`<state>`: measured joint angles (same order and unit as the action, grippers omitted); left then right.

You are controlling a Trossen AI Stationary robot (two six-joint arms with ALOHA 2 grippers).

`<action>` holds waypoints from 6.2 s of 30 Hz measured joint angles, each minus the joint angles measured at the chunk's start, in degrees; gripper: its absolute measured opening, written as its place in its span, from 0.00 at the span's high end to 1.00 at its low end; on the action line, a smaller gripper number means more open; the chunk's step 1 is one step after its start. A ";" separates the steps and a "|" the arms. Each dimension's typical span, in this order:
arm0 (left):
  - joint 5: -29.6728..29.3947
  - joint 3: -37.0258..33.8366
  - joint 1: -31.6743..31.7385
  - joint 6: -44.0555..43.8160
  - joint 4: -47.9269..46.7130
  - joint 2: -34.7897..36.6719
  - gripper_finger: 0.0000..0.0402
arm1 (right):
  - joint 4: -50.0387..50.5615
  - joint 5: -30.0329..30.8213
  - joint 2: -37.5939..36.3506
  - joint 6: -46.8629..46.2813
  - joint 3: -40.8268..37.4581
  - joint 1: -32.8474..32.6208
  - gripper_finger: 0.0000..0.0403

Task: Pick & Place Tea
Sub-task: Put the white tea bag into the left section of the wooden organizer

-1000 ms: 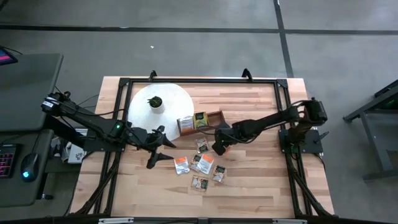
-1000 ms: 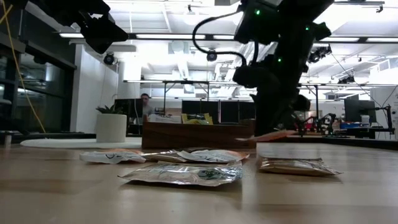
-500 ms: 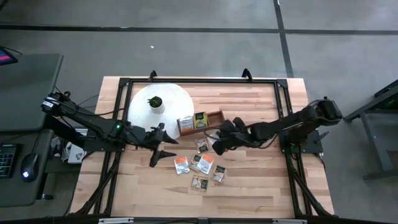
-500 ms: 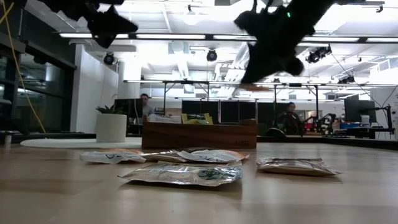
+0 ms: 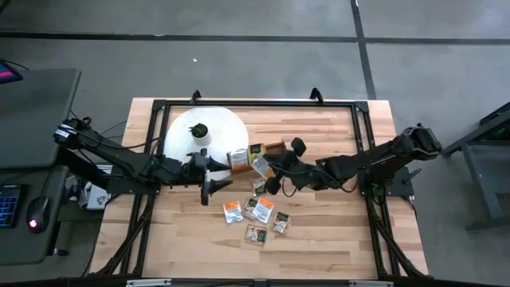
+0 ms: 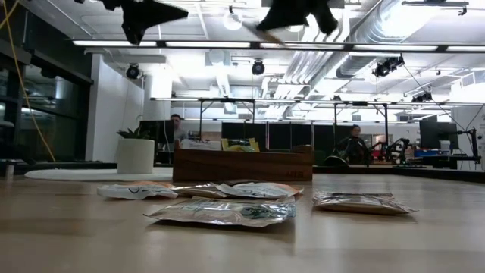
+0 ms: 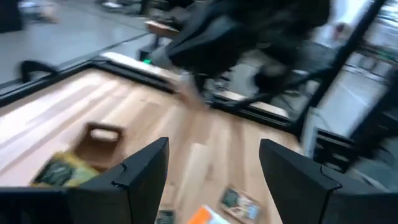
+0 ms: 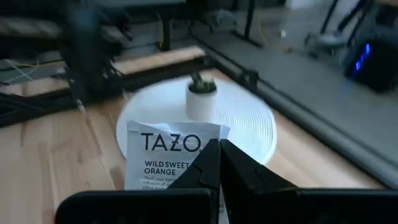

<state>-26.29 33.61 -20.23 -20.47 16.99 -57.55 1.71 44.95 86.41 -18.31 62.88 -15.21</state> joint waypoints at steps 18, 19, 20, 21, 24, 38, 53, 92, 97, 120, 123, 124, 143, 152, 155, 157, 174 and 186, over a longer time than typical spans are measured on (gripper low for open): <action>-1.14 -0.02 4.70 -6.10 14.31 -7.08 0.38 | 0.06 -0.73 3.45 15.69 12.13 -0.32 1.00; -0.68 -0.02 4.91 -5.76 15.46 -7.72 0.38 | 0.08 -0.76 3.83 15.81 12.41 -0.32 1.00; 0.03 -0.02 4.90 -5.63 16.41 -8.17 0.38 | 0.09 -0.81 4.21 15.79 12.61 -0.32 1.00; 0.45 -0.04 4.90 -5.42 17.34 -8.39 0.38 | 0.14 -0.67 4.55 15.77 12.75 -0.30 1.00; 1.33 -0.02 4.87 -5.29 19.59 -8.34 0.38 | 0.08 -0.58 5.14 15.58 12.85 -0.05 1.00; -0.17 -0.02 4.87 -5.28 20.55 -8.38 0.38 | -0.05 -3.47 6.66 14.24 12.87 1.21 1.00; -1.12 -0.02 4.90 -4.67 20.59 -8.38 0.38 | -0.34 -4.85 6.75 13.84 12.87 1.37 1.00; -3.23 -0.02 4.87 -1.38 16.47 -8.34 1.00 | -3.01 -14.22 6.75 10.81 12.87 1.85 0.71; -3.23 0.00 4.90 0.37 12.97 -8.32 1.00 | 0.33 -13.38 5.02 10.09 12.85 2.07 0.53; 1.89 0.02 15.89 8.86 -13.47 -6.44 1.00 | 30.94 -18.32 -8.07 -9.00 12.82 -2.61 0.47; 3.13 0.02 17.29 9.53 -14.45 -7.23 1.00 | 31.78 -18.30 -8.07 -10.13 12.82 -2.60 0.47; 3.51 0.02 17.74 9.77 -14.08 -8.08 1.00 | 31.90 -18.27 -8.07 -10.14 12.82 -2.59 0.47; 4.90 5.19 19.63 11.01 -16.73 -20.48 1.00 | 32.00 -18.32 -8.07 -10.30 12.82 -2.59 0.47; 4.16 5.27 19.60 9.73 -22.26 -20.41 1.00 | 31.96 -18.47 -8.07 -10.42 12.82 -2.59 0.47; 4.23 5.27 19.58 9.73 -22.13 -20.41 1.00 | 31.96 -18.49 -8.07 -10.40 12.82 -2.59 0.47; 4.76 5.27 19.58 9.73 -22.03 -20.41 1.00 | 31.96 -18.49 -8.07 -10.42 12.82 -2.59 0.47; 7.70 5.27 19.58 12.10 -20.71 -20.41 0.70 | 32.03 -19.02 -8.07 -11.29 12.82 -2.59 0.47; 6.35 10.56 19.44 16.28 -26.28 -15.99 0.41 | 31.40 -22.60 -6.93 -11.34 12.82 -2.59 0.46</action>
<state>-19.94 44.17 -0.79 -4.19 -9.29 -73.54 33.11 22.35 79.48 -29.66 75.70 -17.80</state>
